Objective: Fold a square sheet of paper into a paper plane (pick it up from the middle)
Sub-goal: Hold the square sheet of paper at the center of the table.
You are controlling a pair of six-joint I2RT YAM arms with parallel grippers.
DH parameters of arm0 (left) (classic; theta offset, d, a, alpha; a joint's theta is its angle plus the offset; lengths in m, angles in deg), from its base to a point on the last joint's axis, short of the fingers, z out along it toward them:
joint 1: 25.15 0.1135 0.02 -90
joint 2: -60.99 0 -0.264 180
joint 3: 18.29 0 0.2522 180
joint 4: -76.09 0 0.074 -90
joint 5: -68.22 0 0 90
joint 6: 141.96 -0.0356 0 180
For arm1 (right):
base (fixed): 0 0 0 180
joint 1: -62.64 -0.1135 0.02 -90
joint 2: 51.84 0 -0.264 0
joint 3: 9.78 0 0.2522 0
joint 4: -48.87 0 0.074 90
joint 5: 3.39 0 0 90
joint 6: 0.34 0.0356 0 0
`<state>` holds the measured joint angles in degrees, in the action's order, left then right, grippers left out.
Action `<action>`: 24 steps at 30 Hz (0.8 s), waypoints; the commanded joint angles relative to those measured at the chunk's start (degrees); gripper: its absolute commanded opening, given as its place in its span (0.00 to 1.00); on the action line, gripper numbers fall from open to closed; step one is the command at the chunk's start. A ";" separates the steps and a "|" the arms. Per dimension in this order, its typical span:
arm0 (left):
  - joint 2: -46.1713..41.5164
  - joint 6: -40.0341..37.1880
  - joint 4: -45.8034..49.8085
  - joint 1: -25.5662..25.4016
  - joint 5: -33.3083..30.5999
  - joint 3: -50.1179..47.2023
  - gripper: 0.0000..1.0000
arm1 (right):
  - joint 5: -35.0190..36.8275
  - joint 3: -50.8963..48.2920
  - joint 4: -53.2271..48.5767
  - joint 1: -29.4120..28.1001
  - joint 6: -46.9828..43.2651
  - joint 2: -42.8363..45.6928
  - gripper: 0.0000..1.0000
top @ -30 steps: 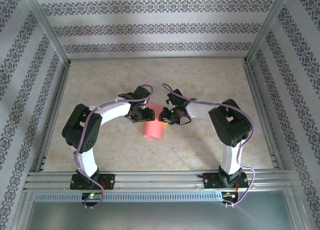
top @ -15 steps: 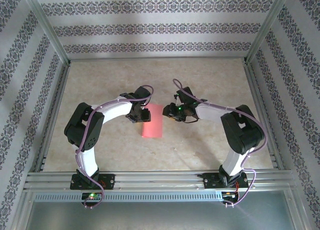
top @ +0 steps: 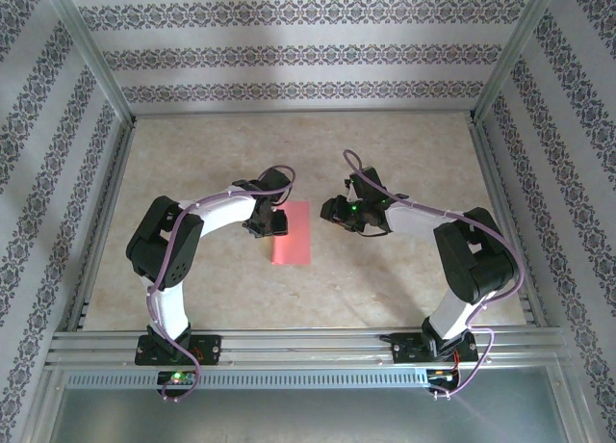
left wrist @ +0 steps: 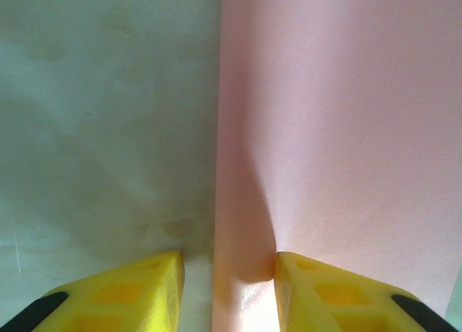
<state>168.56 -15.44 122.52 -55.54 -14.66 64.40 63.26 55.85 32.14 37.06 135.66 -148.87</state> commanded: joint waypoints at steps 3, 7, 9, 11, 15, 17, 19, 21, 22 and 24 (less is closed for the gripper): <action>0.93 0.72 3.04 -0.37 -2.61 -0.45 0.35 | 0.34 -1.08 1.52 0.71 0.64 -1.53 0.43; 1.26 -0.49 3.66 -0.38 -2.73 -0.68 0.32 | 0.00 -1.02 1.82 0.89 0.72 -2.10 0.44; 1.22 -0.72 3.79 -0.42 -2.71 -0.72 0.31 | -0.02 -0.99 1.97 1.02 0.70 -2.28 0.43; 1.23 -0.98 4.05 -0.39 -3.11 -0.56 0.30 | -0.11 -0.84 1.99 1.14 0.62 -2.50 0.43; 1.32 -2.37 4.32 -0.38 -3.08 -0.25 0.29 | -0.38 -0.55 1.98 1.19 0.57 -3.03 0.43; 1.25 -3.14 4.29 -0.37 -3.16 -0.20 0.28 | -0.45 -0.46 2.04 1.24 0.57 -3.31 0.44; 1.25 -3.67 4.17 -0.40 -2.86 -0.18 0.27 | -0.72 -0.37 2.15 1.24 0.64 -3.60 0.43; 1.04 -3.98 3.70 -0.33 -1.93 -0.10 0.26 | -1.18 -0.29 2.34 1.11 0.46 -3.78 0.43; 0.85 -4.16 3.44 -0.28 -1.31 0.05 0.26 | -1.62 -0.12 2.40 1.00 0.19 -3.91 0.43; 0.29 -4.38 2.69 -0.17 0.22 0.14 0.25 | -2.65 0.39 2.52 0.51 -0.78 -3.95 0.42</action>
<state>168.63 -18.00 123.46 -55.52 -15.78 64.37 62.69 55.55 33.89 37.78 135.99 -151.86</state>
